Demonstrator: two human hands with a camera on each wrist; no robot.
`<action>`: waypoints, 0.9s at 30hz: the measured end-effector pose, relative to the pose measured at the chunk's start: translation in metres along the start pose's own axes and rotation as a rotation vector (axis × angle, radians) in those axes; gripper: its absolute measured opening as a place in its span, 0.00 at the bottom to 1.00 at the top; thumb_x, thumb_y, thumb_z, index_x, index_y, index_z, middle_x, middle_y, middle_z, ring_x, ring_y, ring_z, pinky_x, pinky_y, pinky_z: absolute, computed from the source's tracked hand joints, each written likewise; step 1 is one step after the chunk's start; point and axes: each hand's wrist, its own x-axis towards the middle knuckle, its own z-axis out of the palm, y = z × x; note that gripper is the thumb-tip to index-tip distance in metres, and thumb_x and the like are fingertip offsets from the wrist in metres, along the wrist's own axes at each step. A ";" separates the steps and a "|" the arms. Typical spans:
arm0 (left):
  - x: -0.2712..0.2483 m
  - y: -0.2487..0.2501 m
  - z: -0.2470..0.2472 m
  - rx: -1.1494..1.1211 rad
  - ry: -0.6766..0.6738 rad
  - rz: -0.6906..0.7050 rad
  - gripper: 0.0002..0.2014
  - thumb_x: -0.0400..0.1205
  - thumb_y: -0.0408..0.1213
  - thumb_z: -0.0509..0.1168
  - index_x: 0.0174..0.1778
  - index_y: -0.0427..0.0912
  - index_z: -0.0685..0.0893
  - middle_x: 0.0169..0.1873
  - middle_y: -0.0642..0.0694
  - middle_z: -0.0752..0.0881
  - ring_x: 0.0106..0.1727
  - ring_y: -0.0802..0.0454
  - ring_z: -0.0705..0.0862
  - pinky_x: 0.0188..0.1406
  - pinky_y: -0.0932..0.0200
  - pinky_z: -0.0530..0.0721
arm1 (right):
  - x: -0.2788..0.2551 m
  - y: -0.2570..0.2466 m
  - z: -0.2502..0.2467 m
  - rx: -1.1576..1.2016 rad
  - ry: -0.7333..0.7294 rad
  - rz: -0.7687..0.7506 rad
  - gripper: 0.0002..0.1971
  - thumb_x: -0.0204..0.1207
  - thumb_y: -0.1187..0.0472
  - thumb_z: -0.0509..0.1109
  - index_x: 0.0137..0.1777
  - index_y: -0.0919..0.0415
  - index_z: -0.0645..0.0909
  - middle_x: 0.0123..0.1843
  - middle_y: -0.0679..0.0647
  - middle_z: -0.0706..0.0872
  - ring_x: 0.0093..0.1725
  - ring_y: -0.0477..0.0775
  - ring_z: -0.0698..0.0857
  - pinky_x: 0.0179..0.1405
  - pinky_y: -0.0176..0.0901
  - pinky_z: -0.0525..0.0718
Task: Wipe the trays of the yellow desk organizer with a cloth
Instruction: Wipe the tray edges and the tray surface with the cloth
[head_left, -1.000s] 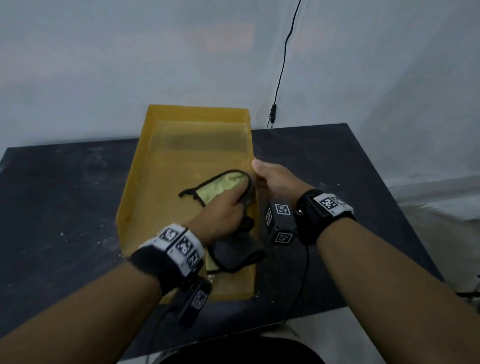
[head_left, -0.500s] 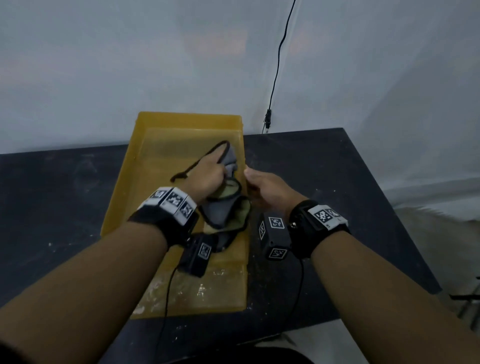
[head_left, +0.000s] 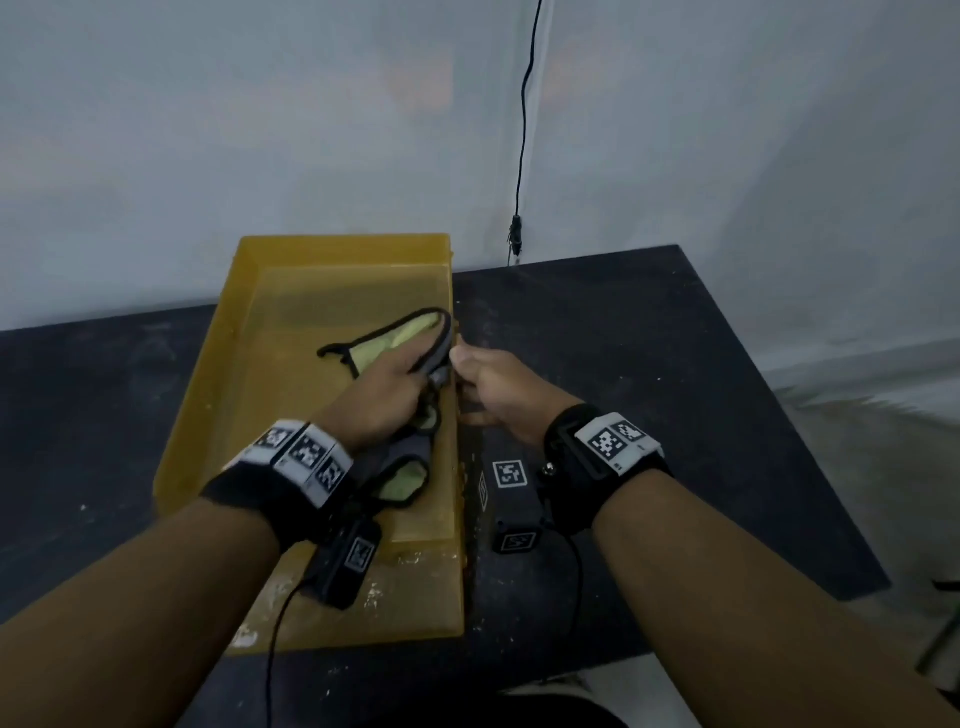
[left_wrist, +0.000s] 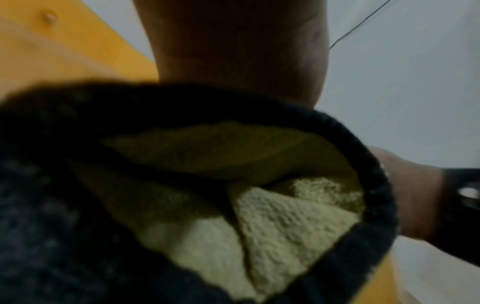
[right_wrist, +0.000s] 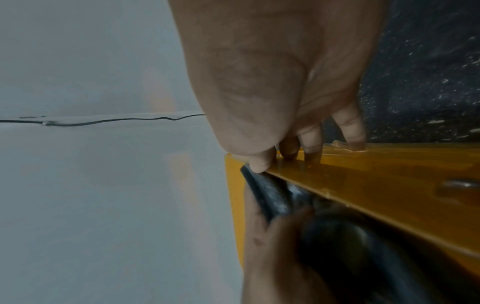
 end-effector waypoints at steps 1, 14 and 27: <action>-0.013 -0.003 0.002 0.005 -0.022 0.002 0.20 0.86 0.24 0.59 0.70 0.48 0.79 0.60 0.60 0.84 0.57 0.77 0.80 0.61 0.78 0.74 | 0.001 0.000 -0.001 0.011 -0.005 0.006 0.22 0.91 0.47 0.52 0.83 0.48 0.69 0.73 0.57 0.84 0.69 0.60 0.84 0.50 0.45 0.86; -0.141 0.003 -0.008 0.275 -0.475 -0.102 0.33 0.81 0.18 0.54 0.74 0.57 0.79 0.71 0.69 0.78 0.73 0.72 0.73 0.74 0.69 0.71 | -0.023 0.006 -0.005 -0.177 -0.029 -0.119 0.22 0.93 0.51 0.50 0.84 0.49 0.68 0.72 0.52 0.83 0.62 0.49 0.84 0.59 0.45 0.83; -0.069 0.058 0.027 -0.434 -0.042 -0.177 0.27 0.80 0.14 0.52 0.67 0.40 0.84 0.61 0.41 0.88 0.64 0.42 0.86 0.63 0.50 0.86 | -0.101 0.054 -0.027 0.524 -0.263 -0.158 0.32 0.85 0.41 0.60 0.71 0.71 0.80 0.69 0.67 0.86 0.71 0.64 0.83 0.74 0.57 0.78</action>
